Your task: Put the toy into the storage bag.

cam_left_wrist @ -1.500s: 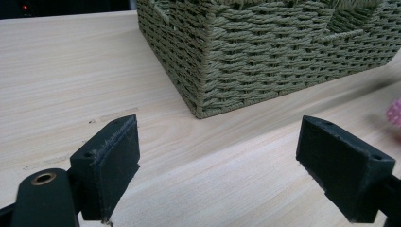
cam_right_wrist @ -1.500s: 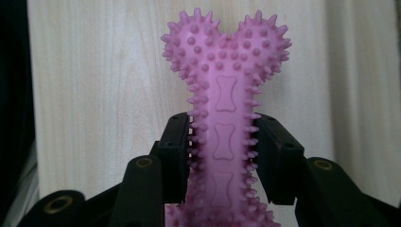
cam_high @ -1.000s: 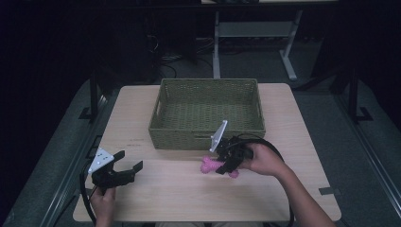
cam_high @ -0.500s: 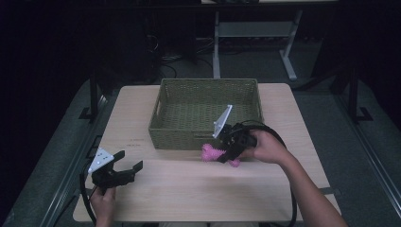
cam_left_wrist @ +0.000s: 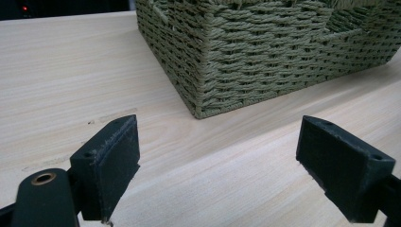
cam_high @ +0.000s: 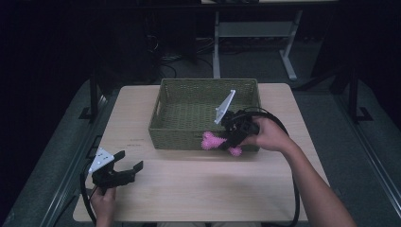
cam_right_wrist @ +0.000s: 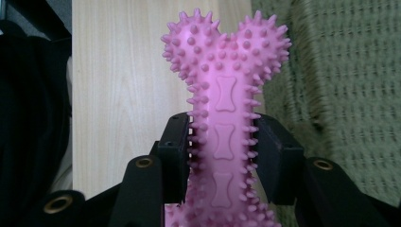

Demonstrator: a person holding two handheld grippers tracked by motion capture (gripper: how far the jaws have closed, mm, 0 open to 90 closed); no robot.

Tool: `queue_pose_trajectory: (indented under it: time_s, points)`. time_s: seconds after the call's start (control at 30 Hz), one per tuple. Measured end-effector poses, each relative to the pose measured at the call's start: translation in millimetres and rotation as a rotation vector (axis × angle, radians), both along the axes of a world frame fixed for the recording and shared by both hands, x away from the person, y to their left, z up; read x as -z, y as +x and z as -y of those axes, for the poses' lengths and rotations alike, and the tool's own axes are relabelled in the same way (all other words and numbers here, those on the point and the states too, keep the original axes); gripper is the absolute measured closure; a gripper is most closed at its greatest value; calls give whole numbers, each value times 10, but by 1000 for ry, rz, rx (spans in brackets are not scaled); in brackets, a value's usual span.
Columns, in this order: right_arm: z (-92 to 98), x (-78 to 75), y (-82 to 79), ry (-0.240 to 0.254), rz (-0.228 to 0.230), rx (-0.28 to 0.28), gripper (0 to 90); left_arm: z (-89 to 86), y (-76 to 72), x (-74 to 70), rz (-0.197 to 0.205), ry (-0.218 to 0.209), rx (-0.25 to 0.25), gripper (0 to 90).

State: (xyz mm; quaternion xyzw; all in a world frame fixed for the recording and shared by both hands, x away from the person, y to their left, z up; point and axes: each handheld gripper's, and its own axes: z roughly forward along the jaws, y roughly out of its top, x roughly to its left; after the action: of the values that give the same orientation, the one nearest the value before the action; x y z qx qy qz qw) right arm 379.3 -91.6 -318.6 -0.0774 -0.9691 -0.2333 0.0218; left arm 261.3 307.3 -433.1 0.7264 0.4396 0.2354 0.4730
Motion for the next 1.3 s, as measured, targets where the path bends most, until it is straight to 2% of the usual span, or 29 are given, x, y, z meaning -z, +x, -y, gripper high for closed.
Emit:
queue_pose_trajectory:
  time_s: [0.57,0.87,1.1,1.3]
  points:
    - [28,-225,232,-19,16,24,578,1,-5,-1,0,-3,-2,136]
    - [84,-321,397,-28,21,56,578,8,-4,0,0,-4,-1,137]
    - [94,-304,567,-44,2,82,578,6,-6,-2,3,0,0,137]
    - [94,-230,694,-35,-20,101,578,3,1,-1,1,-4,0,137]
